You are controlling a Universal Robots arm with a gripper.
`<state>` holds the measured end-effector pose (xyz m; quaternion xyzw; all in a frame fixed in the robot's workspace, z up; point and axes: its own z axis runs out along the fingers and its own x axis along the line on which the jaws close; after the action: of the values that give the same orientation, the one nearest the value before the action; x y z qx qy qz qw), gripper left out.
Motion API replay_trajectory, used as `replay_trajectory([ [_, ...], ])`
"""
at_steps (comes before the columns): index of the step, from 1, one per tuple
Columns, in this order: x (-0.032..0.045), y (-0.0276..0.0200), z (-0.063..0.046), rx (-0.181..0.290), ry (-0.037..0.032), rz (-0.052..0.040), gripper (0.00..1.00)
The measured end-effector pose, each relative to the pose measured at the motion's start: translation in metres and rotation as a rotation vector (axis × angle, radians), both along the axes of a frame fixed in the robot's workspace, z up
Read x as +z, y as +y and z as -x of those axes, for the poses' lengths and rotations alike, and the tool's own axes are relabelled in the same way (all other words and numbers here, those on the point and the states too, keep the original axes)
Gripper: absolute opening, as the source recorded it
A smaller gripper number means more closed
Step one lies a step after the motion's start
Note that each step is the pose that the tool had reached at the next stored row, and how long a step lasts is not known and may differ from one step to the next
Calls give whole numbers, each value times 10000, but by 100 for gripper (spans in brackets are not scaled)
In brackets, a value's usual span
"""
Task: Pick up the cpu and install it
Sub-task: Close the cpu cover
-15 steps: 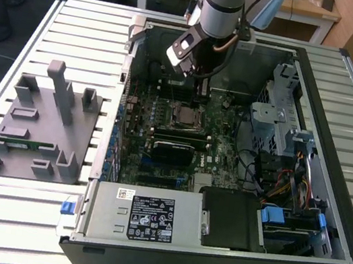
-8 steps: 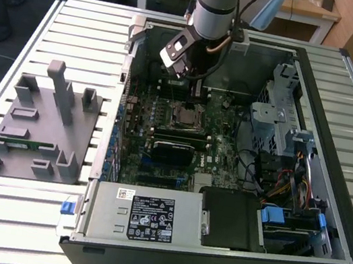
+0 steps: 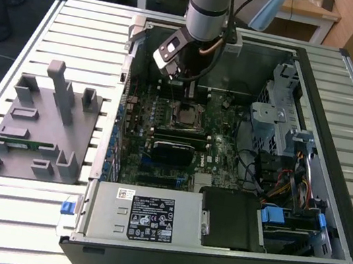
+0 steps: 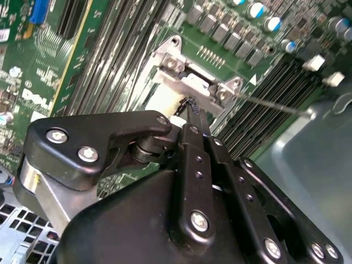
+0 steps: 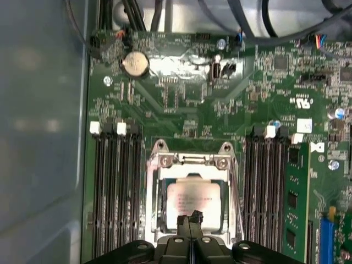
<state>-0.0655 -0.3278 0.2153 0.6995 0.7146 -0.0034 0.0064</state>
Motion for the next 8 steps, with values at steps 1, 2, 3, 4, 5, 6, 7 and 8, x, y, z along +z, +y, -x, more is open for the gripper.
replay_trajectory([
  [1, -7, 0, 15, -1, 0, 0, 11],
  [2, -14, 0, 29, -1, 0, 0, 11],
  [3, -21, 1, 40, -1, -1, -1, 11],
  [4, -29, 1, 51, 0, -1, -1, 11],
  [5, -37, 1, 60, 0, 0, 0, 11],
  [6, -46, 1, 67, 0, 0, 0, 11],
  [7, -56, 1, 72, -1, 0, 1, 11],
  [8, -67, 1, 76, 0, 0, 1, 11],
])
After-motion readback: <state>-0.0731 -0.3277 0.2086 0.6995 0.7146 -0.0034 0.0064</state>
